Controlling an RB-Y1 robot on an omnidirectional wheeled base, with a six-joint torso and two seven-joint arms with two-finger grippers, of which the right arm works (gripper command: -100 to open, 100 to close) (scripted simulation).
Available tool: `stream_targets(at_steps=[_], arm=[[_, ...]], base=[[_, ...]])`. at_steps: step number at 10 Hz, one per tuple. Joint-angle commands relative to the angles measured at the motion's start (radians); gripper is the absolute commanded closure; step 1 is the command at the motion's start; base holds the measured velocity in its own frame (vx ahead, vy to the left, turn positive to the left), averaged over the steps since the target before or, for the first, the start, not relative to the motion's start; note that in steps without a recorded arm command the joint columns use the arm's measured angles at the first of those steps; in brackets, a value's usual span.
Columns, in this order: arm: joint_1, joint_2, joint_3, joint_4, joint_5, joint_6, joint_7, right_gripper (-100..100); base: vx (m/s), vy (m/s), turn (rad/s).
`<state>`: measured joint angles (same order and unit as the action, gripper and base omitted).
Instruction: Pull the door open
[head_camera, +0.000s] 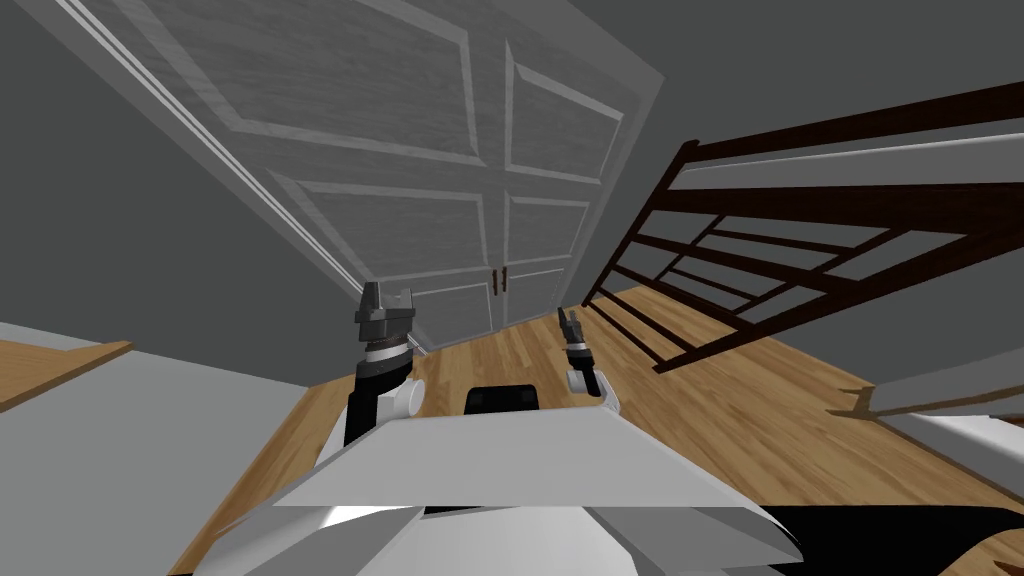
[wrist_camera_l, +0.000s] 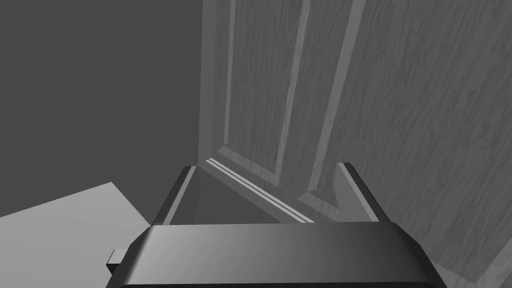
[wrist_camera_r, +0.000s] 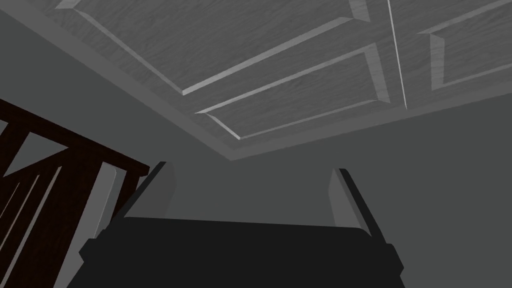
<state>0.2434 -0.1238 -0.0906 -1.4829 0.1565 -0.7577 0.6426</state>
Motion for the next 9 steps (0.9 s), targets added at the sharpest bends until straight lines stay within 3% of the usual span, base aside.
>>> stream_targets(at_steps=[1, 2, 3, 5, 6, 8, 9], arm=[[-0.006, -0.004, -0.003, 0.03, 0.004, -0.006, 0.017, -100], [-0.018, -0.01, -0.006, 0.064, 0.011, -0.012, 0.042, -100], [-0.018, -0.01, -0.006, 0.069, 0.011, -0.012, 0.042, -100], [-0.042, -0.02, -0.014, 0.142, 0.026, -0.024, 0.093, -100], [-0.042, -0.02, -0.014, 0.148, 0.026, -0.024, 0.093, -100], [-0.066, -0.03, -0.021, 0.213, 0.04, -0.036, 0.142, -100], [-0.066, -0.03, -0.021, 0.224, 0.04, -0.036, 0.142, -100]], base=[[0.072, 0.026, 0.029], [0.079, 0.02, 0.055], [0.057, 0.016, 0.031], [0.072, 0.028, 0.081], [0.068, 0.023, 0.027], [0.085, 0.036, 0.059], [0.073, 0.032, 0.041]])
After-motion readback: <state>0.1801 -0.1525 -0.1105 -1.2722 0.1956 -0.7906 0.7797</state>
